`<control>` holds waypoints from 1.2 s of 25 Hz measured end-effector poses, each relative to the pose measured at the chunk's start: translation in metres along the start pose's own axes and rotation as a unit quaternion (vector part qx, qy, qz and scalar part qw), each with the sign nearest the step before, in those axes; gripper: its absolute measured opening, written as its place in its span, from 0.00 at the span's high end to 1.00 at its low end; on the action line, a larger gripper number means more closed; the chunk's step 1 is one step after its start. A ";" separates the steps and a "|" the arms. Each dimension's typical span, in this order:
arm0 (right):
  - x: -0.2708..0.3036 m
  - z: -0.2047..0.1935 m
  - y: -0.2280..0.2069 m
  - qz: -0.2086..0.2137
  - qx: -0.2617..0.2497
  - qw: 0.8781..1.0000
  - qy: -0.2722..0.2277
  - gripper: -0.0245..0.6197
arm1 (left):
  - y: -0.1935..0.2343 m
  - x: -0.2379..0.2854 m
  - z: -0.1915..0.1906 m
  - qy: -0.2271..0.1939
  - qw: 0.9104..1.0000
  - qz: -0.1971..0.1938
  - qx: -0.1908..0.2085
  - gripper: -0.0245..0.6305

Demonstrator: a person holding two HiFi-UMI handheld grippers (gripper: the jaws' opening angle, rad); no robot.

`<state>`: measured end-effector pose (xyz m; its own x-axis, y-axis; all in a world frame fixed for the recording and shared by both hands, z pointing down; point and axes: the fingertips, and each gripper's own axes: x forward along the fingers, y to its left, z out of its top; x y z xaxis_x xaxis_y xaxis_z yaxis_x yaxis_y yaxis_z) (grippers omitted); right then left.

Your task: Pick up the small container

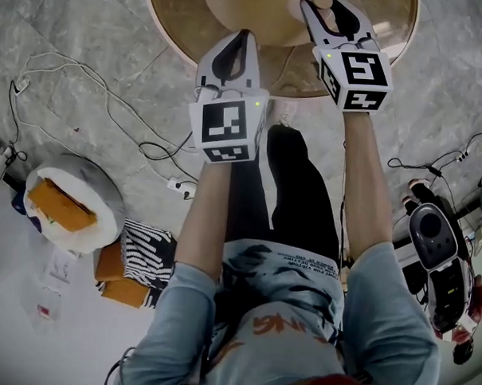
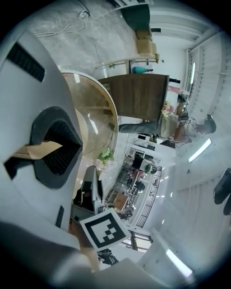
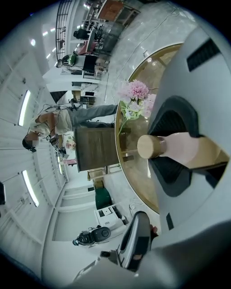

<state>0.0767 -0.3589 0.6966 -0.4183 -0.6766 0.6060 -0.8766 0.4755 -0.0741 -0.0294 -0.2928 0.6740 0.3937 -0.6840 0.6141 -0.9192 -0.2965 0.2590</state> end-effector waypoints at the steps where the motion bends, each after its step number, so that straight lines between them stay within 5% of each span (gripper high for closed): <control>1: -0.010 -0.002 0.001 0.004 0.000 1.000 0.000 0.72 | -0.003 -0.006 0.000 -0.004 1.000 0.004 0.000 0.93; 6: -0.070 0.000 0.008 0.007 0.001 1.000 -0.008 0.72 | -0.021 -0.045 0.007 -0.025 0.999 0.027 0.000 0.93; 11: -0.145 0.026 0.007 0.004 -0.005 1.000 -0.024 0.72 | -0.037 -0.100 0.047 -0.088 0.991 0.097 0.032 0.93; 18: -0.260 0.085 -0.010 -0.027 -0.002 0.997 -0.066 0.72 | -0.091 -0.167 0.102 -0.134 0.985 0.109 0.024 0.93; 30: -0.366 0.176 -0.005 -0.046 0.026 0.985 -0.162 0.72 | -0.163 -0.249 0.192 -0.207 0.971 0.120 0.031 0.93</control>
<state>0.1918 -0.2125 0.3357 -0.3834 -0.8632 0.3286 -0.9217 0.3805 -0.0758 0.0237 -0.2023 0.3360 0.1492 -0.9433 0.2965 -0.9875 -0.1268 0.0935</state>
